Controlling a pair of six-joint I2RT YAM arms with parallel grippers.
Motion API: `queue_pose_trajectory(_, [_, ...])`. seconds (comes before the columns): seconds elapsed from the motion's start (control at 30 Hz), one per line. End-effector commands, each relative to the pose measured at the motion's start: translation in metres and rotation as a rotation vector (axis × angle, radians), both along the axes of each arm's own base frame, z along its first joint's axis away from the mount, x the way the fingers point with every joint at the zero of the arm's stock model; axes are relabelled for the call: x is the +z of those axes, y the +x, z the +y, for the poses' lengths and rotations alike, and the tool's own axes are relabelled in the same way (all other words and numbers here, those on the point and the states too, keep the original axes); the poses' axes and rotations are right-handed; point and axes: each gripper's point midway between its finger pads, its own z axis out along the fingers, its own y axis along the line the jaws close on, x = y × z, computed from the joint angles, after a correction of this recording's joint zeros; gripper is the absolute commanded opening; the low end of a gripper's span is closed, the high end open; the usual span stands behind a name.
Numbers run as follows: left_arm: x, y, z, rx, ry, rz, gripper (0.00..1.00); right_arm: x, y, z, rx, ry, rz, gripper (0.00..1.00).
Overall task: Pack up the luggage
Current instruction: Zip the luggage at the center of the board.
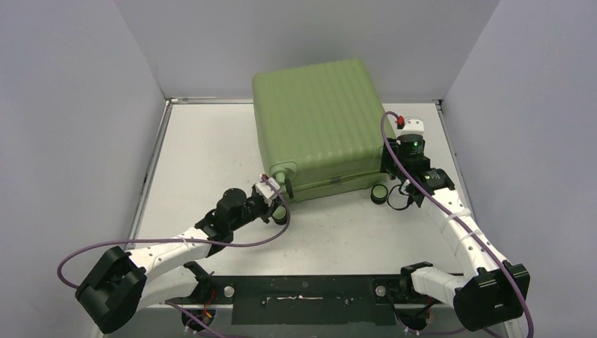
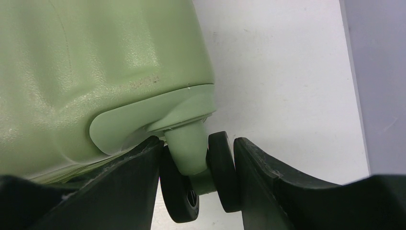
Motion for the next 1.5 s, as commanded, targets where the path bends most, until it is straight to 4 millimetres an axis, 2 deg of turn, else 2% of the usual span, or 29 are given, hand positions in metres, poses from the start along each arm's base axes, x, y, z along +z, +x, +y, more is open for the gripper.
queue_pose_trajectory(0.0, [0.012,-0.045,-0.044,-0.202,-0.081,0.011,0.00,0.003,-0.003,0.052,0.115,0.227,-0.010,0.00])
queue_pose_trajectory(0.43, [0.005,-0.035,-0.075,-0.083,-0.022,-0.081,0.00,-0.014,-0.011,0.066,0.140,0.291,0.038,0.00])
queue_pose_trajectory(0.97, [0.014,-0.033,-0.133,-0.155,-0.021,-0.139,0.00,-0.019,-0.022,0.075,0.164,0.343,0.057,0.00])
queue_pose_trajectory(1.2, [0.009,-0.039,-0.156,-0.198,0.002,-0.153,0.00,-0.011,-0.025,0.075,0.166,0.351,0.040,0.00])
queue_pose_trajectory(1.47, [0.008,-0.039,-0.146,-0.171,0.015,-0.166,0.00,0.023,-0.019,0.059,0.143,0.272,-0.049,0.00])
